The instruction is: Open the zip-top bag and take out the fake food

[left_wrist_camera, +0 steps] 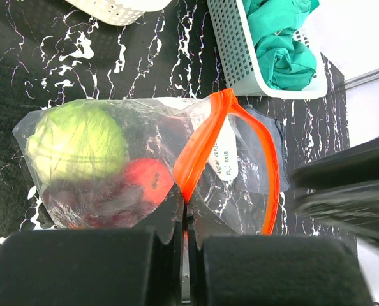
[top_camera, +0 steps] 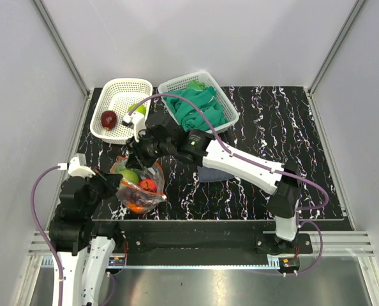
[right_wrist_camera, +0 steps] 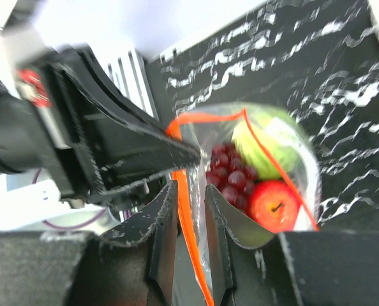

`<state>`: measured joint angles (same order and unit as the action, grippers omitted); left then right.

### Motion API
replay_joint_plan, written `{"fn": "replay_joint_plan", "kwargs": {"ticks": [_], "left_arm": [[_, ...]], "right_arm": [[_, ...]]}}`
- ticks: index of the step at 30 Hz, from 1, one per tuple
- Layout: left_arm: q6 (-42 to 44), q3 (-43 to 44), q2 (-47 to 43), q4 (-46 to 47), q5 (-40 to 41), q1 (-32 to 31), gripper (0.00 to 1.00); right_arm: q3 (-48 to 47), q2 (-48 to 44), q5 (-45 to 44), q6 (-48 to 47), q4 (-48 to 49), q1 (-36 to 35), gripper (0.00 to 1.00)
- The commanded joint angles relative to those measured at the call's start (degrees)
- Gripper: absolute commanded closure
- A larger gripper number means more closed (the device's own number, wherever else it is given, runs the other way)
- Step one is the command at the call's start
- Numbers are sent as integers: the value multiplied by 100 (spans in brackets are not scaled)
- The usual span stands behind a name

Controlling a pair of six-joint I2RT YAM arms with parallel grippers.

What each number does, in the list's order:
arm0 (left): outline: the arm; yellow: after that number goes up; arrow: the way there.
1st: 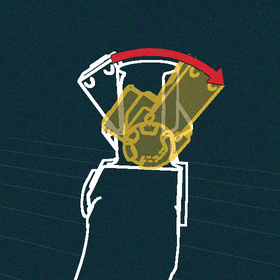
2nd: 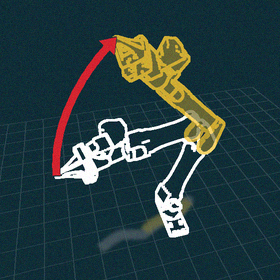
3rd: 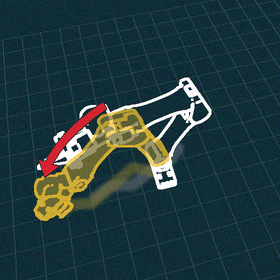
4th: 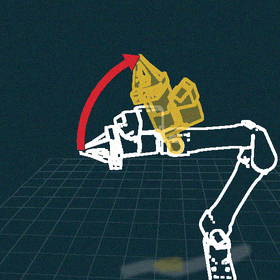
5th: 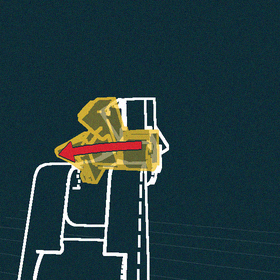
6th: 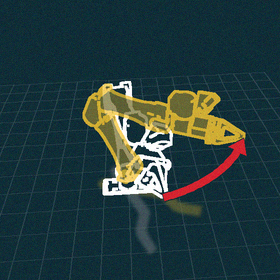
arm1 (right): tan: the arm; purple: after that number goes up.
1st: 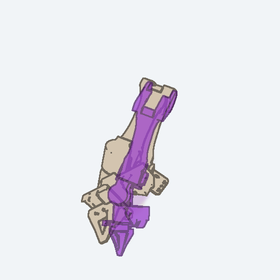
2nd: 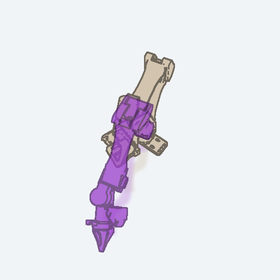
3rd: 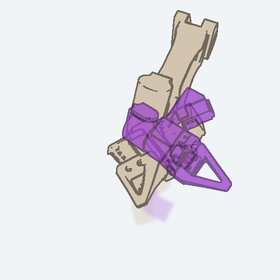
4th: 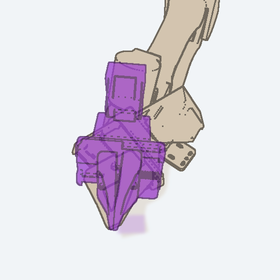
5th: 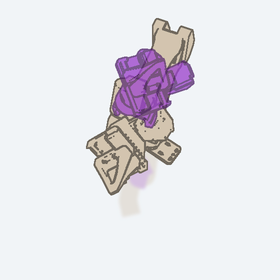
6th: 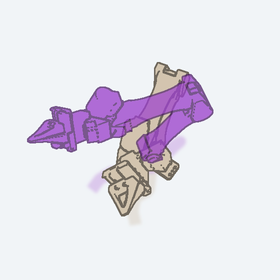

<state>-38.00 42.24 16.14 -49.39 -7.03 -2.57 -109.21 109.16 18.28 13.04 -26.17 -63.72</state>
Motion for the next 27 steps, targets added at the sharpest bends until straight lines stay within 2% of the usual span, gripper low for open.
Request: {"fn": "replay_joint_plan", "kwargs": {"ticks": [1, 8, 17, 22, 27], "left_arm": [[47, 135, -85, 157, 52, 2, 100], [100, 268, -84, 456, -614, 2, 100], [-234, 407, -129, 632, -1221, 2, 100], [-261, 549, -23, 754, -1564, 2, 100], [-269, 514, 47, 1036, -1872, 2, 100]], "right_arm": [[-277, -378, -203, -170, 104, -61, 68], [654, -475, -184, -65, 147, -52, 67], [884, 104, -53, 164, 183, -44, 49], [910, 395, 420, 59, 139, -44, 41], [1112, 544, 440, -117, 156, -44, 36]]}}
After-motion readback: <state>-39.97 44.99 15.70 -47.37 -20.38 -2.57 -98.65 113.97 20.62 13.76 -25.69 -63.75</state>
